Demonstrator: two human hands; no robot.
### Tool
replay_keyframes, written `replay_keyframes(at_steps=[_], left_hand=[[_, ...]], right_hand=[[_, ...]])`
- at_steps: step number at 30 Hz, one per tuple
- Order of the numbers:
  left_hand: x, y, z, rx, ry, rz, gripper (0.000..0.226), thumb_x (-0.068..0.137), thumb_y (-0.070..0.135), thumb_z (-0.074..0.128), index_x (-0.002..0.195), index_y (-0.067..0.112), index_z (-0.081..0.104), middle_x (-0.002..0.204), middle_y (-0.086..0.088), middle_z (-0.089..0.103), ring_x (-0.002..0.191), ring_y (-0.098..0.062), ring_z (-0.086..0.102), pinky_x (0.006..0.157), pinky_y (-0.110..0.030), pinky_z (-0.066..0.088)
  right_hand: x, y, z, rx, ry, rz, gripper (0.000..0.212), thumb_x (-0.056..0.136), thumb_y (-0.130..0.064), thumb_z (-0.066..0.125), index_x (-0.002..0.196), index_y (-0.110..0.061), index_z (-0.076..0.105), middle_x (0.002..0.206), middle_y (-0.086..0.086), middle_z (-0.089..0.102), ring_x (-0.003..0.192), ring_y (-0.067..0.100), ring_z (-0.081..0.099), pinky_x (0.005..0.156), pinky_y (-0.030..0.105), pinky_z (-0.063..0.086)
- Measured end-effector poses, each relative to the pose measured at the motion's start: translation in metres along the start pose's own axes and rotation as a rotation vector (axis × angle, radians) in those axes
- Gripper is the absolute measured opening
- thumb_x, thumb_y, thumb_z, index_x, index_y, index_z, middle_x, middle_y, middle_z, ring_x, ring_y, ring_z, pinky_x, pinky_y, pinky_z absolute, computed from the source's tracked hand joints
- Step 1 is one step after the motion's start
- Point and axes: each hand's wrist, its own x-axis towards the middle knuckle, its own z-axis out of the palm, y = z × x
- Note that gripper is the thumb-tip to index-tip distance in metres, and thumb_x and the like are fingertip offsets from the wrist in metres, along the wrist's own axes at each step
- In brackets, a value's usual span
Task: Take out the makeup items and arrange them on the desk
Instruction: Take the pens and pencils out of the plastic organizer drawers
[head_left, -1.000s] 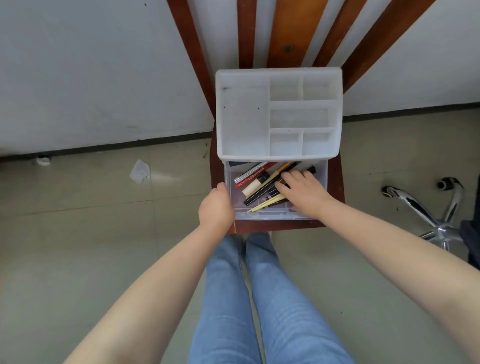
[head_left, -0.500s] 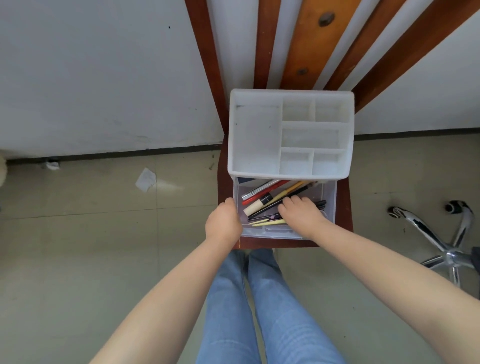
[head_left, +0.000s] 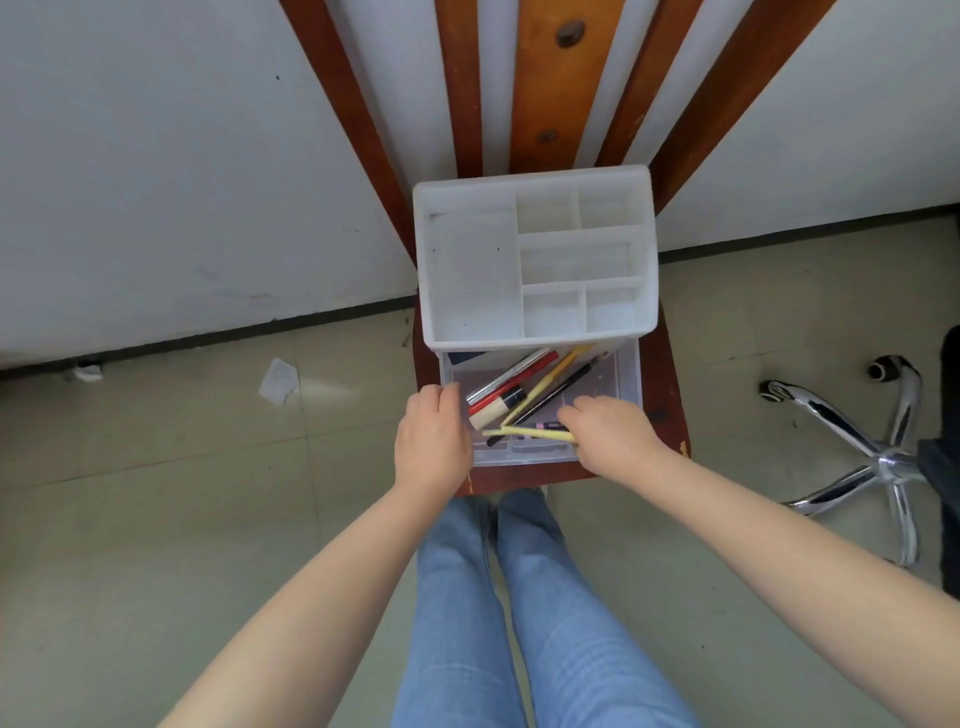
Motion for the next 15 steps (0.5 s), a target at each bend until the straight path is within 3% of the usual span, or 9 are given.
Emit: replay_keyframes(at_steps=[4, 8, 15], left_hand=[[0.004, 0.003, 0.001, 0.043, 0.007, 0.029, 0.044, 0.084, 0.004, 0.044, 0.128, 0.002, 0.042, 0.127, -0.017, 0.045, 0.115, -0.032, 0.040, 0.089, -0.038, 0.037], [0.007, 0.004, -0.002, -0.138, -0.043, -0.182, 0.047, 0.086, 0.001, 0.042, 0.131, 0.007, 0.032, 0.124, -0.018, 0.042, 0.104, -0.039, 0.048, 0.081, -0.045, 0.043], [0.010, 0.002, -0.004, -0.112, -0.121, -0.168, 0.040, 0.088, 0.006, 0.045, 0.126, 0.008, 0.033, 0.117, -0.017, 0.051, 0.097, -0.038, 0.055, 0.076, -0.043, 0.045]], right_hand=[[-0.007, 0.004, 0.002, 0.025, 0.048, 0.002, 0.031, 0.082, 0.005, 0.041, 0.108, -0.006, 0.053, 0.111, 0.012, 0.051, 0.105, 0.024, 0.046, 0.065, 0.030, 0.027], [0.021, 0.005, -0.004, -0.072, 0.045, -0.085, 0.031, 0.084, 0.002, 0.045, 0.113, -0.003, 0.053, 0.122, 0.015, 0.045, 0.116, 0.027, 0.039, 0.081, 0.036, 0.036], [0.042, 0.000, 0.005, -0.205, 0.059, -0.173, 0.031, 0.087, 0.001, 0.040, 0.116, -0.001, 0.051, 0.124, 0.016, 0.047, 0.119, 0.030, 0.038, 0.095, 0.039, 0.031]])
